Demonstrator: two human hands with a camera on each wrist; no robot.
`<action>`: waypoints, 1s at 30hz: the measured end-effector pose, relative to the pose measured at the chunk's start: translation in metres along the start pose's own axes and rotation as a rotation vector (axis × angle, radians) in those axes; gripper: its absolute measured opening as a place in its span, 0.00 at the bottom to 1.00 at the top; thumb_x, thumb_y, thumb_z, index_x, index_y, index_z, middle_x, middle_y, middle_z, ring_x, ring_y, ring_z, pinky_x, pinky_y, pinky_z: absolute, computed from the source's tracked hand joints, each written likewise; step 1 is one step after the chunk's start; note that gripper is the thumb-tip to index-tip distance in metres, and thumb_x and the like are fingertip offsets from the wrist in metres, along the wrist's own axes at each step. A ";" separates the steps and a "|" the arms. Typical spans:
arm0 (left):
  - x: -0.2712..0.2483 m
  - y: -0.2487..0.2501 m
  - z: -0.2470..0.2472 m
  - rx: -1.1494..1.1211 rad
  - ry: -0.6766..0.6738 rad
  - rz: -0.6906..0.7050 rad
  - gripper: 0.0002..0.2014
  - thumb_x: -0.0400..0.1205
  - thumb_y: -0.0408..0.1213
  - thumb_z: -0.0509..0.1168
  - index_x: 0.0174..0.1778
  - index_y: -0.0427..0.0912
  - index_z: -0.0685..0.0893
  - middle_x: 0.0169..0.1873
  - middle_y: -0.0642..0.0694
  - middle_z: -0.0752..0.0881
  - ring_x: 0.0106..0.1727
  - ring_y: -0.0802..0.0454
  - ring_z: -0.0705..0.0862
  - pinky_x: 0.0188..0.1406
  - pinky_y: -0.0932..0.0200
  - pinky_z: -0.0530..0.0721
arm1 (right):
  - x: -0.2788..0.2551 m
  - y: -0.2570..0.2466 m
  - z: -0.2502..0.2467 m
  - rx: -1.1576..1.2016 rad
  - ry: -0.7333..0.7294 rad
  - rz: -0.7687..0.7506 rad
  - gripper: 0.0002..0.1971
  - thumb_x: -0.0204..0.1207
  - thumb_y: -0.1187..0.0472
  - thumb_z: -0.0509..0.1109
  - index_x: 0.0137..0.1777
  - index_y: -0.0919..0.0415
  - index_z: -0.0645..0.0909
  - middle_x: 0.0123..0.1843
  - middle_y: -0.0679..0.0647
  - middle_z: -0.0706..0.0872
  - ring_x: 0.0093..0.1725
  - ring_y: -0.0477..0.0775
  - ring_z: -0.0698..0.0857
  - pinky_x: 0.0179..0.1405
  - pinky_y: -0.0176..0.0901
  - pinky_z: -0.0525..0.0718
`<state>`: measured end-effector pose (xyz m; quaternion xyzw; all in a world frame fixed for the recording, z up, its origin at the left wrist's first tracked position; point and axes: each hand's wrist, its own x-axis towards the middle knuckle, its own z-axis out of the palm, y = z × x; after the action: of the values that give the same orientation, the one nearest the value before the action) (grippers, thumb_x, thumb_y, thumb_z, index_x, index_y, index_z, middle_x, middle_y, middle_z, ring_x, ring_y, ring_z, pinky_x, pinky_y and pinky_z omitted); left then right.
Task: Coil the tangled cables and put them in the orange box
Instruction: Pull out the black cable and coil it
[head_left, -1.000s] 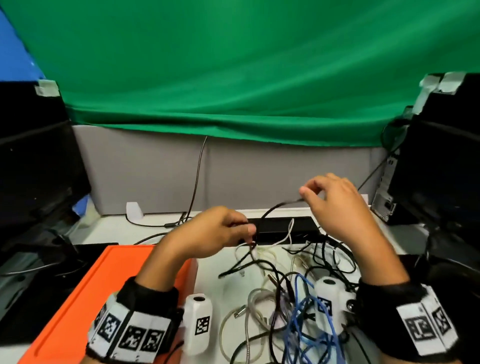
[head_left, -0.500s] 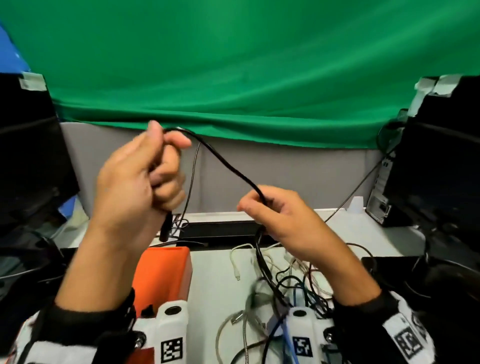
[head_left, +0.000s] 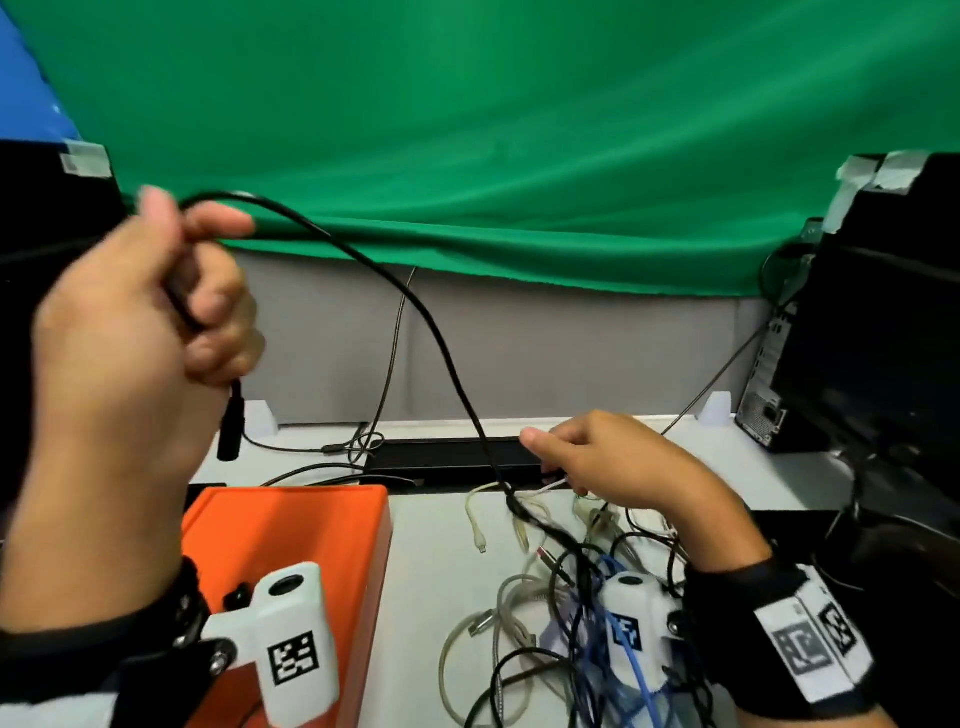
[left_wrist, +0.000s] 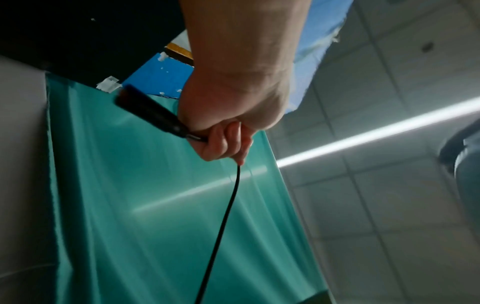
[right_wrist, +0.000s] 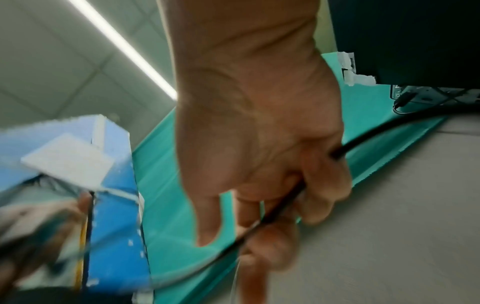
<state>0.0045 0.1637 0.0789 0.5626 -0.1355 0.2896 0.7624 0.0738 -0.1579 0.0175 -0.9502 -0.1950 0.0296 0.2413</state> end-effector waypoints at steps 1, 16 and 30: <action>-0.007 0.008 0.026 0.120 0.012 -0.006 0.16 0.89 0.53 0.54 0.46 0.47 0.81 0.23 0.52 0.69 0.15 0.59 0.59 0.18 0.66 0.56 | -0.005 -0.003 -0.005 0.095 -0.054 -0.050 0.28 0.82 0.32 0.60 0.36 0.53 0.85 0.25 0.40 0.83 0.29 0.40 0.79 0.34 0.42 0.75; -0.054 -0.049 0.106 1.076 -0.611 -0.137 0.18 0.79 0.63 0.69 0.47 0.51 0.88 0.38 0.53 0.90 0.41 0.52 0.88 0.46 0.43 0.87 | -0.028 -0.024 -0.028 0.543 0.433 -0.274 0.11 0.83 0.49 0.71 0.45 0.56 0.85 0.33 0.52 0.75 0.33 0.46 0.72 0.36 0.45 0.72; -0.020 -0.016 0.062 0.284 -0.074 -0.015 0.10 0.88 0.40 0.61 0.43 0.41 0.83 0.27 0.52 0.81 0.24 0.54 0.77 0.27 0.64 0.80 | -0.024 0.016 -0.045 -0.173 0.425 0.252 0.12 0.87 0.42 0.63 0.55 0.44 0.85 0.51 0.49 0.90 0.50 0.58 0.79 0.46 0.49 0.73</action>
<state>0.0054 0.0968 0.0766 0.6760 -0.1170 0.2789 0.6719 0.0640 -0.1999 0.0492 -0.9689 -0.0221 -0.1578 0.1891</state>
